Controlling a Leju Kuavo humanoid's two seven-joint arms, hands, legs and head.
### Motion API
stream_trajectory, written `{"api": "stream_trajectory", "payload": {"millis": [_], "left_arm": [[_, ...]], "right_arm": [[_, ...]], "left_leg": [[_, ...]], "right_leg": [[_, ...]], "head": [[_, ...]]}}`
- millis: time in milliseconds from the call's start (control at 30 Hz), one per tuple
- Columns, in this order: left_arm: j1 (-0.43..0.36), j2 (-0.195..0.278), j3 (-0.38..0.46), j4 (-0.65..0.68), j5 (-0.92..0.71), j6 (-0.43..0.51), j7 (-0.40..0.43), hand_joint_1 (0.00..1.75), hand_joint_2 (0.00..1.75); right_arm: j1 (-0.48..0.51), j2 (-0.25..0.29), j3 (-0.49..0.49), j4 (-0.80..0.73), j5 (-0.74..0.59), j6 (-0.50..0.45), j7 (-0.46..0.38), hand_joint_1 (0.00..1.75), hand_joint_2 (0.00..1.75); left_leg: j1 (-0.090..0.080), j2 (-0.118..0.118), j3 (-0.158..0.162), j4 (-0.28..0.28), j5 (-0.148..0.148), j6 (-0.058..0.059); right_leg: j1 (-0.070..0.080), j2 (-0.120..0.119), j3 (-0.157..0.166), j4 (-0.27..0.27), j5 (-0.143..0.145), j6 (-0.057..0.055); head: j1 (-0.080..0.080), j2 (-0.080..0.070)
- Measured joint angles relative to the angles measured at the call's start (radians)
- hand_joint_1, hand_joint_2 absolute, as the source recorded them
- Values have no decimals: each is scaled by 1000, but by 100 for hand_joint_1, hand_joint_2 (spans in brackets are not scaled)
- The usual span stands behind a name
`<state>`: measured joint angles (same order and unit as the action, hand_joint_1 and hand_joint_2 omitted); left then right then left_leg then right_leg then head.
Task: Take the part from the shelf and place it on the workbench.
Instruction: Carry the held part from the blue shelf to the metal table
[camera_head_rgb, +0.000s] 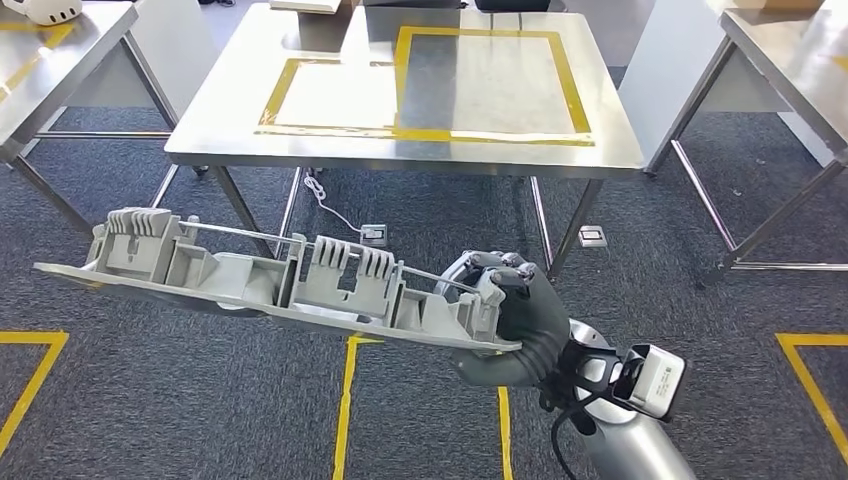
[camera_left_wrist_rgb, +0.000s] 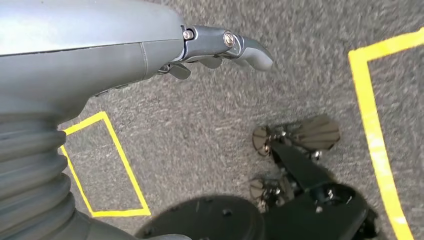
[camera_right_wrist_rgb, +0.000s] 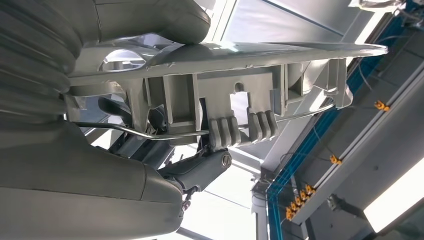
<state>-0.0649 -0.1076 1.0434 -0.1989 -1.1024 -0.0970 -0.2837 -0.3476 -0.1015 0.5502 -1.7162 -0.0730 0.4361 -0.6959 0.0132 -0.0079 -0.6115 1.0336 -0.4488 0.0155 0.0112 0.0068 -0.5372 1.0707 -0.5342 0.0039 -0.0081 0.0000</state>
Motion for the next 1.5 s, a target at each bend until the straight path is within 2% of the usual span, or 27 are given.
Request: {"api": "stream_trajectory", "payload": {"millis": [33,133,167,200,267,300,333,400,500,567,633,667,700,733,800,833,900,1000,1067,1167,1200,1233,1300,1333,1400,1433,1500], "left_arm": [[-1,0,0,0,0,0,0,0,175],[-4,2,0,-1,0,0,0,0,175],[-3,3,0,0,0,0,0,0,175],[-3,3,0,0,0,0,0,0,175],[-2,2,0,0,0,0,0,0,175],[-3,1,0,0,0,0,0,0,175],[-3,1,0,0,0,0,0,0,175],[-4,1,0,0,0,0,0,0,175],[-4,2,0,0,0,0,0,0,175],[-7,2,0,0,0,0,0,0,175],[-6,2,0,0,0,0,1,0,175],[-4,2,0,0,0,0,1,0,175],[-3,2,0,0,0,0,1,0,175],[-2,2,0,0,0,0,1,0,175],[-1,3,0,0,0,0,1,0,175],[-2,3,0,0,0,0,1,0,175],[-2,1,0,0,0,1,2,0,175],[-1,-2,0,0,0,3,3,0,175],[-3,-3,0,-1,0,4,3,0,175],[-4,-3,0,-1,0,4,3,0,175],[-3,-4,0,-1,0,4,3,0,175],[-3,-4,0,-1,0,4,4,0,175],[-3,-5,0,-1,0,3,4,0,175],[-3,-5,0,-1,0,3,4,0,175],[-5,-5,0,-1,0,3,4,0,175],[-5,-5,0,-1,0,3,4,0,175],[-5,-4,0,-2,0,2,5,0,175]], "right_arm": [[-1,0,-1,-2,0,0,0,175,175],[0,0,-4,-6,-1,1,0,175,175],[1,0,-5,-5,-1,2,0,175,175],[2,-1,-7,-6,-2,2,0,175,175],[3,-1,-12,-7,-4,4,0,175,175],[3,-1,-14,-8,-7,4,0,175,175],[4,-1,-16,-9,-9,4,0,175,175],[6,-2,-17,-12,-11,5,-1,175,175],[10,-2,-19,-16,-11,5,0,175,175],[11,-1,-19,-19,-12,6,-1,175,175],[13,-1,-19,-20,-12,7,-1,175,175],[15,-1,-19,-20,-12,7,0,175,175],[17,-1,-19,-20,-12,8,0,175,175],[18,-1,-19,-20,-11,9,1,175,175],[18,0,-19,-20,-11,13,0,175,175],[18,0,-19,-20,-11,14,0,175,175],[19,2,-19,-22,-10,16,2,175,175],[19,4,-19,-27,-8,18,5,175,175],[15,4,-19,-29,-6,18,5,175,175],[12,4,-20,-30,-3,18,15,175,175],[12,4,-20,-30,-2,18,20,175,175],[12,4,-20,-31,-2,17,23,175,175],[11,4,-20,-35,-3,17,28,175,175],[10,4,-20,-37,-4,16,29,175,175],[10,4,-20,-40,-7,14,33,175,175],[10,4,-20,-42,-9,13,35,175,175],[10,5,-20,-47,-10,10,38,175,175]], "left_leg": [[2,0,7,-1,-4,5],[3,0,20,-2,-21,8],[3,0,26,-2,-27,7],[3,-1,34,-2,-33,5],[3,-1,54,-2,-48,0],[3,-1,63,-2,-55,-5],[2,-1,68,-2,-61,-10],[1,-1,74,-2,-67,-24],[1,2,75,30,-72,-43],[2,3,26,119,-101,-50],[2,3,-55,241,-150,-52],[2,3,-85,275,-164,-52],[2,3,-100,275,-157,-49],[1,3,-96,239,-127,-46],[-3,3,-59,105,-33,-35],[-6,4,-43,51,-8,-29],[-10,4,-28,5,9,-18],[-5,3,-11,-2,10,-1],[-1,2,1,-5,4,7],[0,1,14,-5,-13,9],[1,1,22,-4,-19,7],[3,1,30,-4,-26,4],[6,0,49,-4,-42,-5],[7,-1,56,-3,-49,-11],[7,-1,61,-1,-57,-26],[6,-1,65,1,-57,-33],[7,1,69,14,-61,-45]], "right_leg": [[-2,-1,-26,46,-14,6],[-12,-2,-146,220,-80,22],[-14,-2,-172,243,-82,24],[-16,-2,-180,229,-59,25],[-17,-3,-144,104,36,20],[-15,-4,-120,37,67,17],[-12,-5,-101,-10,81,12],[-7,-5,-90,-37,73,0],[-11,-4,-66,-47,78,-22],[-12,-5,-49,-51,71,-33],[-8,-4,-38,-51,60,-40],[-6,-3,-31,-51,53,-41],[-5,-2,-22,-50,46,-42],[-3,0,-12,-50,38,-41],[-1,0,10,-49,21,-38],[0,0,17,-48,12,-34],[3,0,21,-45,2,-23],[3,-1,19,-15,-2,-6],[-2,-2,-26,67,-29,6],[-14,-2,-140,224,-93,24],[-18,-2,-159,232,-88,26],[-21,-2,-160,205,-59,28],[-25,-3,-122,77,39,29],[-23,-4,-105,18,63,26],[-18,-5,-90,-35,75,15],[-16,-5,-89,-38,68,6],[-18,-4,-74,-42,76,-10]], "head": [[2,0],[7,0],[8,0],[8,0],[10,0],[11,0],[13,0],[14,0],[11,0],[6,0],[3,0],[2,0],[2,0],[1,0],[0,0],[0,0],[0,0],[1,0],[5,0],[7,0],[8,0],[8,0],[10,0],[12,0],[15,0],[16,0],[14,0]]}}
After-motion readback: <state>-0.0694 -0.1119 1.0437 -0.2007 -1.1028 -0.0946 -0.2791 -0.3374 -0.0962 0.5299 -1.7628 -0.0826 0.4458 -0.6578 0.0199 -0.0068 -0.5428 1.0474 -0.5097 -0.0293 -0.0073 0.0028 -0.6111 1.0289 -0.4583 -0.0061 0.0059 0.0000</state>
